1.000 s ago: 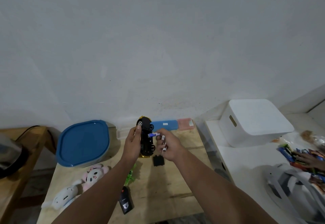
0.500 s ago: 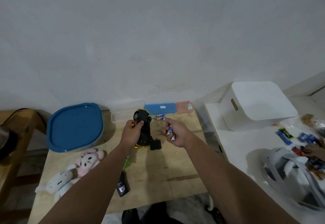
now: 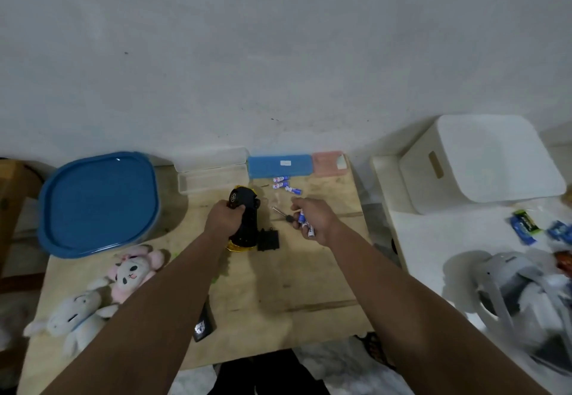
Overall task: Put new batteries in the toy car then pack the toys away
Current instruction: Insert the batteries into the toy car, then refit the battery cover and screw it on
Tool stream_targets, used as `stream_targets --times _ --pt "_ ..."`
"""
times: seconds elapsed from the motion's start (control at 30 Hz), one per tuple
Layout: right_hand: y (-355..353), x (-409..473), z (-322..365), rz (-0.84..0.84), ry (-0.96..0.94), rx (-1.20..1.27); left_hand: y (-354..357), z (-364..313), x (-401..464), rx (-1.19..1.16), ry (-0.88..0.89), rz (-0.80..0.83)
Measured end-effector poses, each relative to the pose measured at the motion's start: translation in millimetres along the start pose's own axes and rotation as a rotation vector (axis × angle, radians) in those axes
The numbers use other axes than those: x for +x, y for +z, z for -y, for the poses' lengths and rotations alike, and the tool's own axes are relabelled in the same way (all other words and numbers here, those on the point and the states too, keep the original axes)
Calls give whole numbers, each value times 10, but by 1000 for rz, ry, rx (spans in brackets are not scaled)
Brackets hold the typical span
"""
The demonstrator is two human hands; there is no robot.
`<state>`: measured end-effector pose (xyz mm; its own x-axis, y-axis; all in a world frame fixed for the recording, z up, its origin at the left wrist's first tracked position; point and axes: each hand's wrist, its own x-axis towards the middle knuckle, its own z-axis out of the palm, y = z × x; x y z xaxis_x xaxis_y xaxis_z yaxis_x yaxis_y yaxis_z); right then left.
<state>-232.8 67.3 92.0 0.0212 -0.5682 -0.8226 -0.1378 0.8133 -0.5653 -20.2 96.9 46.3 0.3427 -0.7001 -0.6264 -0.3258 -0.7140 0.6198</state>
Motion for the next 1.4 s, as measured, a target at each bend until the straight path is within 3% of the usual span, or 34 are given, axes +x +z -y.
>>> stream_targets --times 0.4,0.8,0.93,1.0,1.17,1.27,1.4 --pt "-43 86 8 -21 13 -22 -83 32 119 -5 -196 61" --pt "-38 -23 -4 34 69 80 -233 -52 -83 467 74 -47" --pt "-268 -92 155 -3 -25 121 -180 -448 -215 611 328 -150" --pt "-442 -35 274 -92 -149 -34 -68 -697 -225 638 444 -147" --pt "-900 430 539 -360 -549 -745 537 -1148 27 799 664 -80" --pt "-1064 713 631 -411 -629 -1072 895 -1276 233 857 716 -22" --pt "-1138 1000 740 -414 -623 -1468 1207 -1337 501 942 784 -59"
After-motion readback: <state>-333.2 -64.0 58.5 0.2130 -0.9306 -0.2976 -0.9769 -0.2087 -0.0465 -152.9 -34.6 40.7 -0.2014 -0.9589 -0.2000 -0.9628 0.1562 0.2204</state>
